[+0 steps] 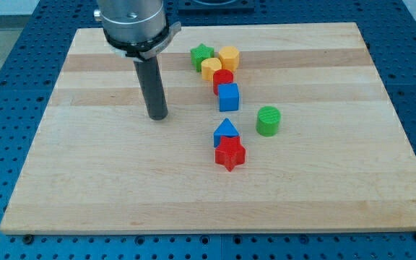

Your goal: Slide the blue cube above the green circle

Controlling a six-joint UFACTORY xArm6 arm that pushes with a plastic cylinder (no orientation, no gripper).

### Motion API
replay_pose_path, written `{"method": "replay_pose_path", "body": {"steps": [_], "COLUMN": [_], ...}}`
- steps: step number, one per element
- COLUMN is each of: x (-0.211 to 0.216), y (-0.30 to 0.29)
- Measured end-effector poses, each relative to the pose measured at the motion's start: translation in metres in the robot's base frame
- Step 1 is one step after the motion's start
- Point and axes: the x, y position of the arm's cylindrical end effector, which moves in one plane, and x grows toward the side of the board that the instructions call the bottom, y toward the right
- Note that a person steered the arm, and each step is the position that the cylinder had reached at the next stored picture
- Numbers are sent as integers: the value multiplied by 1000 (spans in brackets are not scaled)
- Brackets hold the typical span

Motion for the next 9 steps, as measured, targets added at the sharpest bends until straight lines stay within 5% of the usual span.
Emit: {"method": "replay_pose_path", "body": {"steps": [4,9], "x": [-43,-3], "y": [115,140]}}
